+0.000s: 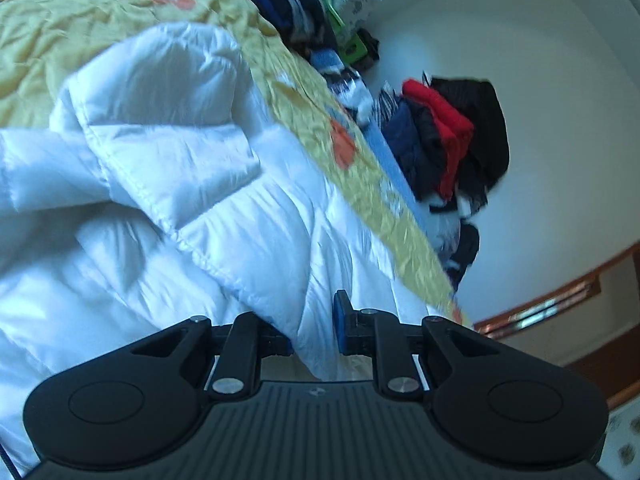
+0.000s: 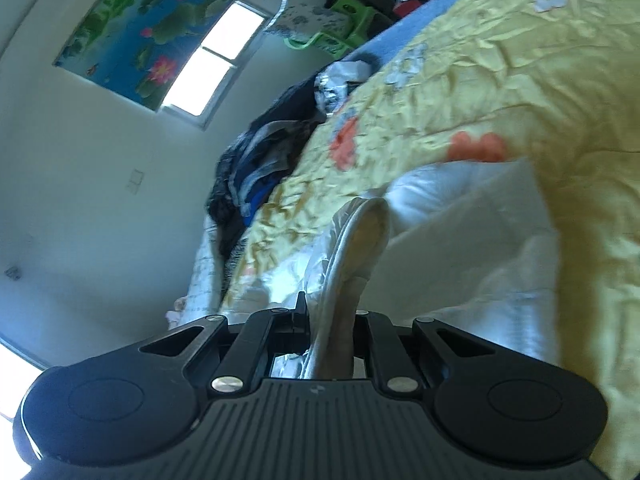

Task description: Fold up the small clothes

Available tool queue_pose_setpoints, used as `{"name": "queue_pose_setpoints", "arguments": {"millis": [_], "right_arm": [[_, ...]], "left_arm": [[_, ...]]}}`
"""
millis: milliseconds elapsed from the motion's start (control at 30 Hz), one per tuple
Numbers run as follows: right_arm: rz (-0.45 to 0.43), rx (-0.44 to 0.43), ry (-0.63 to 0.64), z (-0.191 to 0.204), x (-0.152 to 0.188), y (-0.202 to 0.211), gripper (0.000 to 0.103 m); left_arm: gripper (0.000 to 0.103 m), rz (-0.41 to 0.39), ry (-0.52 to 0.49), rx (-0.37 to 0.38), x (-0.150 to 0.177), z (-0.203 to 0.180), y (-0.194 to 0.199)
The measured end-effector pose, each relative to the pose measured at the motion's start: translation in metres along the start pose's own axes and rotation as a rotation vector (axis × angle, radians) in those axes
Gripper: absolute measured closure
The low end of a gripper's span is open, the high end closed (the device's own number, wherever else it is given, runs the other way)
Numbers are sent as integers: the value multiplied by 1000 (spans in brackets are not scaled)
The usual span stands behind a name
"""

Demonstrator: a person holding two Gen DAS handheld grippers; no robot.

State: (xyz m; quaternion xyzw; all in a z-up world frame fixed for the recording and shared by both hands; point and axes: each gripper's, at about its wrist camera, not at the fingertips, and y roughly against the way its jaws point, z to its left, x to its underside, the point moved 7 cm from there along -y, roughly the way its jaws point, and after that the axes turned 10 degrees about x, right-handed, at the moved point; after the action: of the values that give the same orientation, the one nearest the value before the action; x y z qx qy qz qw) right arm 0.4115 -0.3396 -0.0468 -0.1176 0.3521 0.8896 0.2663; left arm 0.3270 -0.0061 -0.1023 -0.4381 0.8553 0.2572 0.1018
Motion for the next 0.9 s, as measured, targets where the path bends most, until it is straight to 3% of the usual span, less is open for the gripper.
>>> {"name": "queue_pose_setpoints", "arguments": {"millis": [233, 467, 567, 633, 667, 733, 800, 900], "right_arm": [[22, 74, -28, -38, 12, -11, 90], [43, 153, -42, -67, 29, -35, 90], [33, 161, -69, -75, 34, -39, 89], [21, 156, -95, -78, 36, -40, 83], [23, 139, -117, -80, 37, -40, 79], [20, 106, -154, -80, 37, -37, 69], [-9, 101, -172, -76, 33, -25, 51], [-194, 181, -98, -59, 23, 11, 47]], "left_arm": [[85, 39, -69, -54, 14, 6, -14], [84, 119, -91, -32, 16, 12, -17], [66, 180, -148, -3, 19, 4, -5], [45, 227, -208, 11, 23, 0, 9], [43, 251, -252, 13, 26, -4, 16], [42, 303, -373, 0, 33, -12, 32], [42, 336, -508, -12, 38, -20, 53], [42, 267, -707, -20, 33, -43, 87]]}}
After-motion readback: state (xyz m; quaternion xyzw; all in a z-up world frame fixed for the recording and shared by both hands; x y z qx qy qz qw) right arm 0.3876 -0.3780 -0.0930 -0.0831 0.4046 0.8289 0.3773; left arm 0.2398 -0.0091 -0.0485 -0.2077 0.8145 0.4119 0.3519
